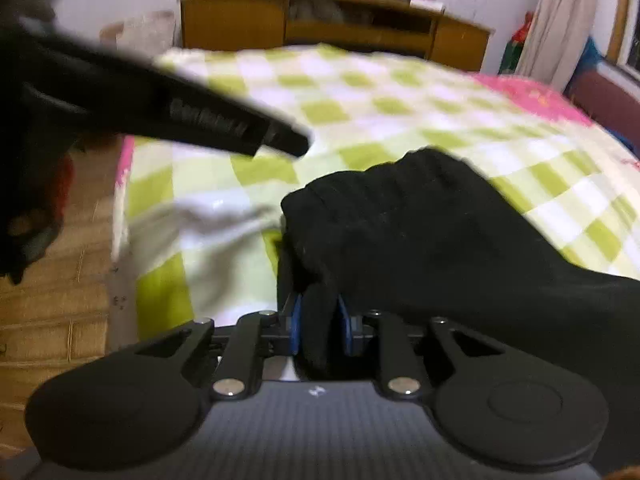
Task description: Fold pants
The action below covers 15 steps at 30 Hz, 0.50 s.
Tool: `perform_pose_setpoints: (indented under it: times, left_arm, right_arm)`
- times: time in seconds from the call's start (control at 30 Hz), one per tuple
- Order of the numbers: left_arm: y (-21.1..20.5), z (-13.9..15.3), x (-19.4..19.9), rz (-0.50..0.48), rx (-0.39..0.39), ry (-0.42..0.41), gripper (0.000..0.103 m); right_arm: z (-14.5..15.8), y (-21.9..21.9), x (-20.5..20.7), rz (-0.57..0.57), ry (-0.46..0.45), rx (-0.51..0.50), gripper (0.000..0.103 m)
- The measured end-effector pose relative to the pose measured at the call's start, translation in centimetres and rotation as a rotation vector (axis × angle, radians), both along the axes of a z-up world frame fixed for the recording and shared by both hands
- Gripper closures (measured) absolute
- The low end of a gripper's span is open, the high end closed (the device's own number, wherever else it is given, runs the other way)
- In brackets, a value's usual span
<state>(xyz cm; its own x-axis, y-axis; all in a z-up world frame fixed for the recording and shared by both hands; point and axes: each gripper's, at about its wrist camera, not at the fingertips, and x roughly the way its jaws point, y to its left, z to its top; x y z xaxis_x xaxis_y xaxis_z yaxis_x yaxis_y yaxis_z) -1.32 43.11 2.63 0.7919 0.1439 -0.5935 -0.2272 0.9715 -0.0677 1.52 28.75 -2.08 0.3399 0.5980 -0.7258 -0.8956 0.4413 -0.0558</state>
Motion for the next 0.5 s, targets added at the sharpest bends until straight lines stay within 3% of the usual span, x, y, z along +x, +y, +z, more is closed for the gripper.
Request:
perform_pose_setpoints:
  times: [0.1, 0.2, 0.23, 0.3, 0.37, 0.43, 0.5]
  left_arm:
    - [-1.8, 0.4, 0.0, -0.043, 0.009, -0.011, 0.080]
    - [-4.9, 1.6, 0.7, -0.113, 0.018, -0.054, 0.079]
    - [-6.3, 2.0, 1.2, -0.146, 0.017, -0.069, 0.077]
    - [-8.9, 2.3, 2.2, -0.219, -0.021, -0.081, 0.073]
    - [-12.0, 1.8, 3.6, -0.309, -0.062, -0.062, 0.072]
    - [-15.6, 0.8, 4.8, -0.387, -0.065, -0.033, 0.072]
    - [-18.7, -0.3, 6.2, -0.454, -0.098, 0.004, 0.072]
  right_arm:
    - [2.8, -5.1, 0.8, -0.079, 0.038, 0.099, 0.073]
    - [5.3, -11.6, 2.8, -0.239, 0.022, 0.156, 0.066]
    - [5.9, -14.4, 4.1, -0.331, 0.010, 0.159, 0.064]
    - [6.4, -18.7, 6.7, -0.495, -0.019, 0.135, 0.051]
    - [6.3, -22.6, 10.4, -0.670, -0.049, 0.065, 0.048]
    - [6.0, -25.3, 13.9, -0.792, -0.025, 0.026, 0.048]
    - [5.7, -26.4, 16.2, -0.873, 0.015, 0.053, 0.044]
